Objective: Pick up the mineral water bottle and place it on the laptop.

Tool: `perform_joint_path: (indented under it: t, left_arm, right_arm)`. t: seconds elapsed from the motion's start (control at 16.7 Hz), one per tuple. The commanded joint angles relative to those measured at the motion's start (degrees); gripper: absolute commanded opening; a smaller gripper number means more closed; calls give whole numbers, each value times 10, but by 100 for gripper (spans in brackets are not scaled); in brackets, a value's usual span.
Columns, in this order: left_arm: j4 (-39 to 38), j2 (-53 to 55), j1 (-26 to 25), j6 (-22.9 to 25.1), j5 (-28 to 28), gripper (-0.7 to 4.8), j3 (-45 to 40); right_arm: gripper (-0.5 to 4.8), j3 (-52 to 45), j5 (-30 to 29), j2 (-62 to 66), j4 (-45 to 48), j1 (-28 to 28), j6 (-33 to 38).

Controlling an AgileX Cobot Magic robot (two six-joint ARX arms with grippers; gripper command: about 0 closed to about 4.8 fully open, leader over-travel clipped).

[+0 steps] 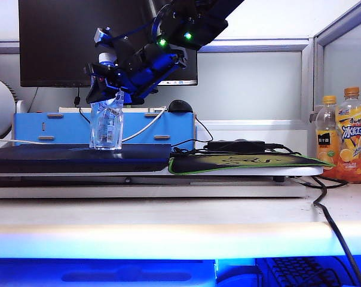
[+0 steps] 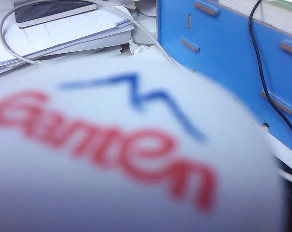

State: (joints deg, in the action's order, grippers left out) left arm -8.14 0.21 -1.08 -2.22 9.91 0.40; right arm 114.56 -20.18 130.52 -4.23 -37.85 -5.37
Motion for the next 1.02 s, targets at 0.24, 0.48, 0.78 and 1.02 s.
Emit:
perform_joint_path:
  t: [0.24,0.48,0.78,1.02]
  left_arm:
    - [-3,-1,0,1,4,-2,0]
    - [-3,-1,0,1,4,-2,0]
    - [-3,-1,0,1,4,-2,0]
    - [-3,-1,0,1,4,-2,0]
  right_arm:
    - [103,6,-3,3,4,-1,-26]
    - [479,6,-5,3,19,-1,-26]
    - [479,6,-4,-5,43,0,-26]
    - [479,10,8,-35,81,0,-27]
